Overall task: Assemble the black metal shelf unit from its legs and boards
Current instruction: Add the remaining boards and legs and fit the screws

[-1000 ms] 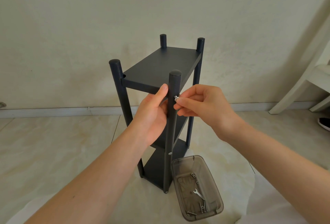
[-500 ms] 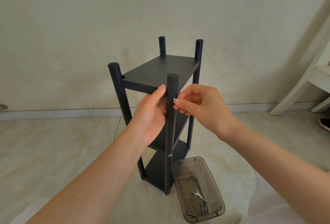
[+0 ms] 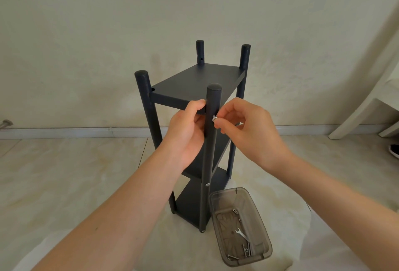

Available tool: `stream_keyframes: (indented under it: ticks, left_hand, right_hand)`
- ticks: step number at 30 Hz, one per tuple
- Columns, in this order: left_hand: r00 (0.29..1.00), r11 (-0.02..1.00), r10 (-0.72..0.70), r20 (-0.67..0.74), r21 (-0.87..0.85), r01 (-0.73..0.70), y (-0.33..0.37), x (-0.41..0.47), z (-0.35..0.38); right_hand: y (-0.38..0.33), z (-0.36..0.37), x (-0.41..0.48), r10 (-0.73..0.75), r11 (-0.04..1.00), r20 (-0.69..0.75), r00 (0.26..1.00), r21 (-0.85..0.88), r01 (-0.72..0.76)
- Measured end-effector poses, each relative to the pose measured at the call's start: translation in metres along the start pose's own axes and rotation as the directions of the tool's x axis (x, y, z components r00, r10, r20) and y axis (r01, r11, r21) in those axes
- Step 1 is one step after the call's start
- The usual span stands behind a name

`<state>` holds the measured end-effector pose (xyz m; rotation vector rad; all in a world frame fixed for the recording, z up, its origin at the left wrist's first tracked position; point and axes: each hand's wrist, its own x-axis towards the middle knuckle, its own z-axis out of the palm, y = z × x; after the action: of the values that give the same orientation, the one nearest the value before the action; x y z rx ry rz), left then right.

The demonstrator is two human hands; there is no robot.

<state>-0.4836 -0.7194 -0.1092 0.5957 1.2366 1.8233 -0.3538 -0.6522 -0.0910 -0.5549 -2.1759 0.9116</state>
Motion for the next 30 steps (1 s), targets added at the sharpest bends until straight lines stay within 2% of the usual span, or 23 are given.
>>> stream_keyframes:
  ticks: [5,11,14,19,30]
  left_hand:
    - [1.000,0.996,-0.014,0.006,-0.089,0.015,0.002,-0.002,-0.001]
    - [0.991,0.979,-0.133,-0.033,-0.163,0.126,0.014,0.007,0.000]
    - [0.991,0.981,-0.116,-0.061,-0.161,0.105,0.012,0.012,0.001]
    - [0.993,0.973,-0.118,0.011,-0.200,0.118,0.006,0.014,-0.002]
    - [0.997,0.981,-0.072,0.018,-0.179,0.074,0.003,0.012,-0.001]
  right_hand:
    - [-0.001,-0.001,0.002,-0.001,0.999,0.030,1.000,0.040,-0.001]
    - [-0.001,0.000,0.002,-0.003,0.999,0.030,1.000,0.046,0.001]
    - [0.000,0.000,0.002,-0.004,0.999,0.022,1.000,0.054,0.003]
    - [0.002,-0.001,0.001,-0.010,0.998,0.005,1.000,0.066,0.009]
    - [0.005,-0.003,0.000,-0.005,0.997,0.000,1.000,0.074,0.005]
